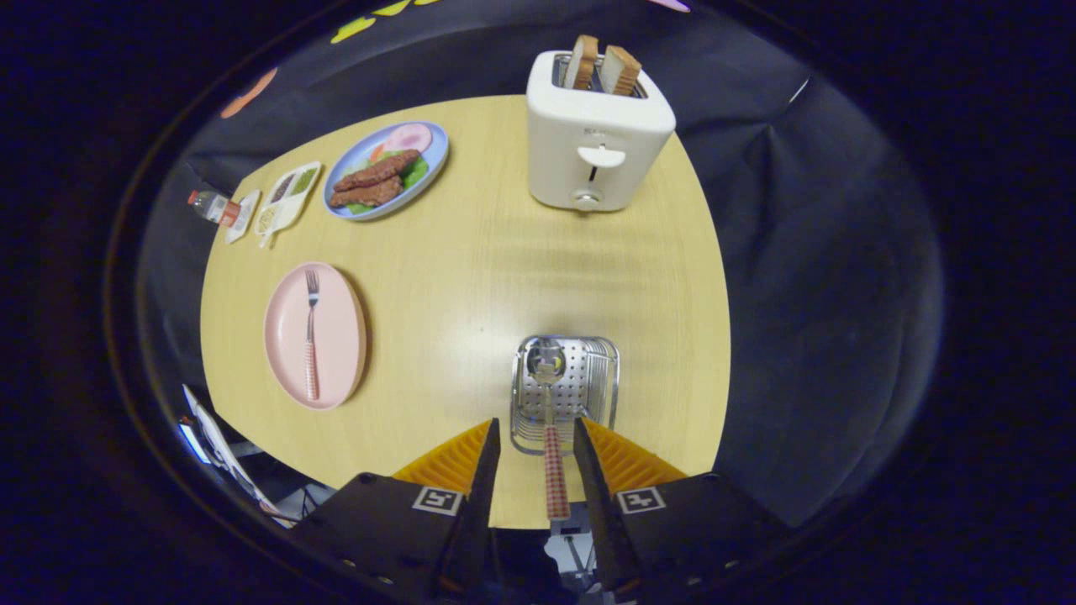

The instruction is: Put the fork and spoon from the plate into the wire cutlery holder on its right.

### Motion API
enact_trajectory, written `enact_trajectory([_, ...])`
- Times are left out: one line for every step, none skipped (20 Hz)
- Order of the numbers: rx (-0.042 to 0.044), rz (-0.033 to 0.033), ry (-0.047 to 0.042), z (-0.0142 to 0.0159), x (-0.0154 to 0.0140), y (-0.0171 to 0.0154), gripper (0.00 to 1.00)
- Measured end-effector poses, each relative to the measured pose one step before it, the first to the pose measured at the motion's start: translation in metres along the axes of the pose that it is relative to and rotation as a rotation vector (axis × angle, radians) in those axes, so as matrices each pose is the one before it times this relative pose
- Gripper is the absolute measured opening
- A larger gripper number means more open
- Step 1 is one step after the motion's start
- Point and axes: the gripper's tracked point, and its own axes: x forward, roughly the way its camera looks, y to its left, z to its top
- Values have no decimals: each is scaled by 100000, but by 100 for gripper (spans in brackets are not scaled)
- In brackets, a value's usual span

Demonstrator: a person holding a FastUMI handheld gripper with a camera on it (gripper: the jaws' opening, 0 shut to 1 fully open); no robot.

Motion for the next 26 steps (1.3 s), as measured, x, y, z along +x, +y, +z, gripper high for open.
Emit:
enact_trajectory([-533,-570,-5883,457,-455,421,57])
enact_trajectory([-1233,-1278,-5408,483,-527,462,63])
enact_trajectory([-835,-1049,-5673,389,-604,552,70])
enact_trajectory([-686,-11,-4798,449,-548,867,76])
enact_trajectory([21,440,-4489,267,-513,1022,81])
enact_trajectory([608,1671,-4202,310,-491,1261,86])
enact_trajectory([391,1281,-3356,54,-276,1348,88])
enact_trajectory([644,1183,-3283,198,-252,1128,90])
enact_trajectory([695,2095,-3663,214,-89,1484,92])
enact_trajectory([285,1451,-2806,145,-110,1285,93])
enact_trajectory([-459,1463,-3568,79,-57,1310,94])
enact_trajectory([-901,394,-3710,249,81,1100,94])
enact_trajectory([-1220,528,-4041,114,141,1271,95])
enact_trajectory([-1482,-422,-2839,50,154,1100,95])
enact_trajectory([-1117,203,-2319,-251,212,1210,95])
enact_trajectory([-810,398,-1937,-139,261,1252,95])
enact_trajectory([-414,1365,-1314,-209,345,1383,95])
enact_trajectory([-597,1251,-1178,-444,467,1035,95])
enact_trajectory([-670,-795,162,-721,616,642,95])
enact_trajectory([112,-370,1358,-763,747,805,96])
enact_trajectory([704,-671,1905,-987,860,633,97])
enact_trajectory([1660,191,1469,-617,817,701,97])
enact_trajectory([1472,936,1373,-756,858,894,97])
enact_trajectory([855,506,1358,-479,797,689,97])
enact_trajectory([454,271,884,-493,778,469,97])
enact_trajectory([161,291,962,-377,654,471,97])
